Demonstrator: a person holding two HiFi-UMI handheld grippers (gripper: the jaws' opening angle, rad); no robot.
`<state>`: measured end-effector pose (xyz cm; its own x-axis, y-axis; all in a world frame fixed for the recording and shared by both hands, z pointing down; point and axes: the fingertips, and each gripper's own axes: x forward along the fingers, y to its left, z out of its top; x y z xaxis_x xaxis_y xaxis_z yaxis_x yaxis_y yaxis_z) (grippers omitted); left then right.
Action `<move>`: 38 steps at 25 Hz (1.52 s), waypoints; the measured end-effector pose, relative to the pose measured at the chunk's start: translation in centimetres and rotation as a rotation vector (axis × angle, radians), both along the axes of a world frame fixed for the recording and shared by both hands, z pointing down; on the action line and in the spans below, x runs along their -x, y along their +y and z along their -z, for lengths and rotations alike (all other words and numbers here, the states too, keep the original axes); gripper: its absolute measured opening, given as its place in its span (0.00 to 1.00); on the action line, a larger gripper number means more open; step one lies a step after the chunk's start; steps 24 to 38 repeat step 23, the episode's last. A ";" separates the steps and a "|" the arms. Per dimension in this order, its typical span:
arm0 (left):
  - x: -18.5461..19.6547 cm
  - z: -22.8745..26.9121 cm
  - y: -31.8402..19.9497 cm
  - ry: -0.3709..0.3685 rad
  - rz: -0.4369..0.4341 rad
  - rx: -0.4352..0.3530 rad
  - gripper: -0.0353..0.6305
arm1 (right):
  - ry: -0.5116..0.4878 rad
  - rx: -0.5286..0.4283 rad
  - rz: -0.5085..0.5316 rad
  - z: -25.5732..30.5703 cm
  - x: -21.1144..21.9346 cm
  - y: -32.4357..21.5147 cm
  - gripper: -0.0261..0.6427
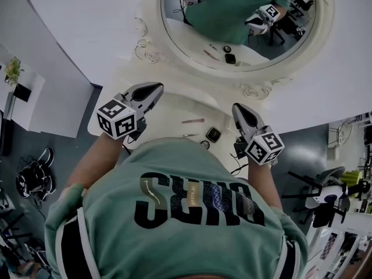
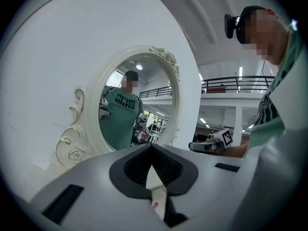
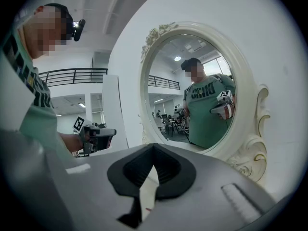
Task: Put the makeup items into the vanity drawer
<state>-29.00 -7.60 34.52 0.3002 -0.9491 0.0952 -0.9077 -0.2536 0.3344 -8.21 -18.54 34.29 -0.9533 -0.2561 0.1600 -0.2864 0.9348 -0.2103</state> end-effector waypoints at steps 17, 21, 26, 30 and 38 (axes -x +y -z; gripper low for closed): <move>-0.4 -0.1 0.2 -0.004 -0.005 0.002 0.06 | 0.020 -0.035 0.009 -0.1 -0.3 0.7 0.05; -0.6 0.2 0.3 -0.007 -0.008 -0.001 0.06 | 0.018 -0.035 0.008 0.0 -0.5 0.9 0.05; -0.7 0.3 0.4 -0.007 -0.008 -0.002 0.06 | 0.018 -0.036 0.007 0.0 -0.6 1.0 0.05; -0.7 0.3 0.4 -0.007 -0.008 -0.002 0.06 | 0.018 -0.036 0.007 0.0 -0.6 1.0 0.05; -0.7 0.3 0.4 -0.007 -0.008 -0.002 0.06 | 0.018 -0.036 0.007 0.0 -0.6 1.0 0.05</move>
